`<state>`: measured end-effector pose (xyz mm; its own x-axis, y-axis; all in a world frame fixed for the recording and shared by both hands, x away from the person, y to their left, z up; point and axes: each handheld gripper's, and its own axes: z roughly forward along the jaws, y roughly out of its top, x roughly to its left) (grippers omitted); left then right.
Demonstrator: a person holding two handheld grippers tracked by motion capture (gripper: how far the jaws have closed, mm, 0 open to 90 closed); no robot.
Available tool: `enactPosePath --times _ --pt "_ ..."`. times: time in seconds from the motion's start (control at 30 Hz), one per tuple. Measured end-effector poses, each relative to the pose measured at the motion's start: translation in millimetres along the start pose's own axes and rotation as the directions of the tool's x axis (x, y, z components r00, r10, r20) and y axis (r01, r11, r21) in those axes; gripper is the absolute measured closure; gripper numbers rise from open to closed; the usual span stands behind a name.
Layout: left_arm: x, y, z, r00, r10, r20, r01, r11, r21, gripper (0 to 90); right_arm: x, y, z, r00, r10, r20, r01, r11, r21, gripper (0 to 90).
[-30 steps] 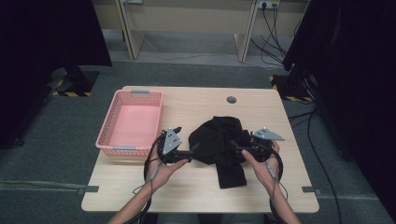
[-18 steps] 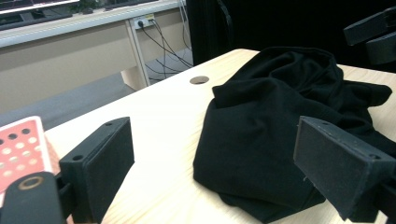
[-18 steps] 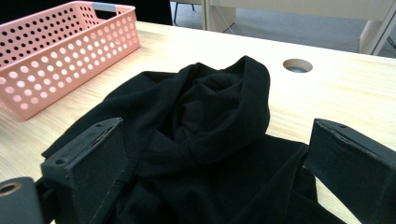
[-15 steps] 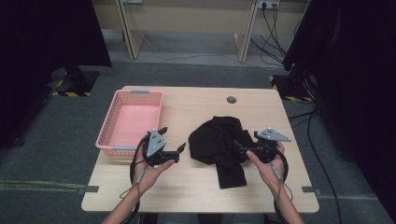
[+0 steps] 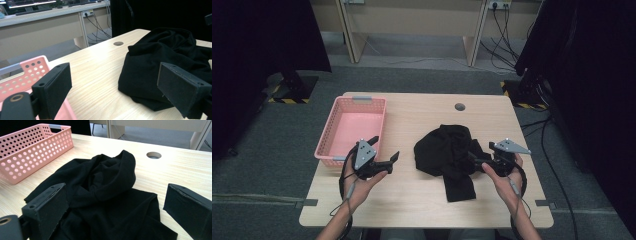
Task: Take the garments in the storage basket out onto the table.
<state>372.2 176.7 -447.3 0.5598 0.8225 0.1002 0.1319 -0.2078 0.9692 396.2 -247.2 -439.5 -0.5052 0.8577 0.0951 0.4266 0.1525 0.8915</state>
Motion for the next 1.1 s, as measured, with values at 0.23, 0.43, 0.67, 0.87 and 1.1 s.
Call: enactPosePath --times 0.23,0.43,0.67,0.87,1.1 --pt "6.3 -3.4 -8.6 0.9997 -0.017 -0.017 0.017 0.9998 -0.007 11.4 -4.2 -1.1 -6.1 1.0 0.007 0.004 -0.006 1.0 -0.006 5.0" --pt "11.3 -5.6 -15.2 0.9991 -0.025 -0.033 0.025 0.9996 -0.01 11.4 -7.2 -2.1 -11.1 0.9999 0.01 0.01 -0.01 1.0 -0.01 5.0" --pt "15.8 -8.7 -20.8 0.9985 -0.032 -0.045 0.032 0.9995 -0.009 11.4 -9.8 -2.8 -15.9 0.9998 0.013 0.015 -0.013 1.0 -0.016 5.0" --pt "20.9 -10.1 -27.4 0.9975 -0.037 -0.061 0.036 0.9993 -0.012 11.4 -12.0 -2.5 -20.2 0.9997 0.014 0.02 -0.013 1.0 -0.022 5.0" --pt "26.4 -14.5 -34.8 0.9961 -0.046 -0.076 0.045 0.9989 -0.009 11.4 -17.0 -3.9 -26.6 0.9994 0.022 0.028 -0.021 0.999 -0.03 5.0"
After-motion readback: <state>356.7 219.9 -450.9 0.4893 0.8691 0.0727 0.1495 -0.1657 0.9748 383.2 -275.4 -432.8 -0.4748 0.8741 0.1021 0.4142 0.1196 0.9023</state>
